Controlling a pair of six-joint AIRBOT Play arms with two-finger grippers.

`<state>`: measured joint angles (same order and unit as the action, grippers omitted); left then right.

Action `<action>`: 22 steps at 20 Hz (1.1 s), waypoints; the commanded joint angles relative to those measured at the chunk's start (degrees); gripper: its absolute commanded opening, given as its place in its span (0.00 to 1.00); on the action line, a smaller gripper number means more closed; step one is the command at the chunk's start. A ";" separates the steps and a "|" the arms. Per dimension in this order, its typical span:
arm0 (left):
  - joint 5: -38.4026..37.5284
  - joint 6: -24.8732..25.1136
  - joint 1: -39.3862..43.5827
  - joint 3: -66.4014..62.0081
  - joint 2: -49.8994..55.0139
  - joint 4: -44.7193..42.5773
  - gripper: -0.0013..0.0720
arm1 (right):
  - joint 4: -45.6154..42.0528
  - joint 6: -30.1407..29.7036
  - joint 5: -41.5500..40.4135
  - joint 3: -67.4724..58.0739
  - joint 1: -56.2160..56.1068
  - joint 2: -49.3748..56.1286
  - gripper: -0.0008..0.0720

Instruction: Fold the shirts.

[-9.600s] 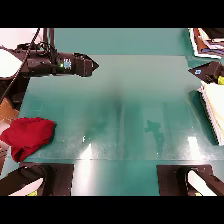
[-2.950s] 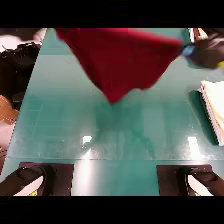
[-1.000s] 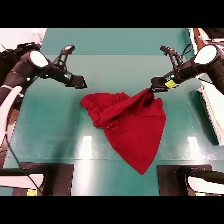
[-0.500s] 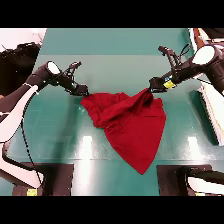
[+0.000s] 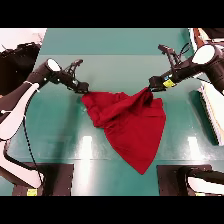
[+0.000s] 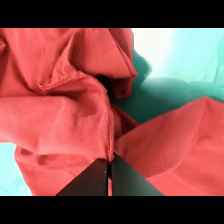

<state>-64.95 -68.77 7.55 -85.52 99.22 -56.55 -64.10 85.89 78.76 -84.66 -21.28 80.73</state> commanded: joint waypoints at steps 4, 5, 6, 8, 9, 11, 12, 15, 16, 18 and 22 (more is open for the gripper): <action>-1.57 -0.44 -0.04 -14.99 -15.89 -8.09 0.05 | -0.50 -0.02 7.50 -19.39 4.04 0.00 0.04; -1.46 -0.46 -0.04 -17.49 -20.37 -9.20 0.05 | -0.50 -0.02 9.57 -25.05 4.81 0.00 0.04; -1.51 -0.44 -0.04 -19.56 -24.61 -9.90 0.05 | -0.50 -0.02 11.34 -30.49 5.29 0.00 0.04; -1.29 -0.44 -0.04 -22.60 -33.44 -10.38 0.05 | -0.57 -0.02 12.44 -39.45 5.70 -1.44 0.04; -0.87 -0.44 -0.04 -23.34 -37.66 -10.54 0.05 | -0.61 -0.02 10.58 -40.22 5.68 -3.80 0.04; 0.57 -0.44 -0.04 -23.71 -46.05 -10.60 0.05 | -0.61 -0.04 4.92 -35.85 5.68 -11.37 0.04; 1.07 -0.52 -0.04 -23.71 -49.44 -10.60 0.05 | -0.61 -0.04 2.19 -32.48 5.68 -15.39 0.04; 3.10 -2.14 -0.04 -23.71 -57.37 -10.60 0.05 | -0.66 -0.07 -1.79 -27.71 5.68 -24.52 0.04; 4.04 -3.28 -0.04 -23.71 -59.04 -10.58 0.05 | -0.66 -0.04 -2.32 -28.13 5.68 -26.49 0.04; 5.05 -4.90 -0.04 -24.33 -61.00 -10.40 0.05 | -1.79 0.02 -2.08 -31.43 5.68 -28.26 0.04; 4.46 -4.94 -0.04 -25.77 -60.63 -10.40 0.05 | -2.19 0.11 -2.45 -37.00 5.68 -28.13 0.04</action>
<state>-60.86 -73.03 7.55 -110.61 39.68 -66.65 -65.49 85.82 77.25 -119.15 -15.64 53.76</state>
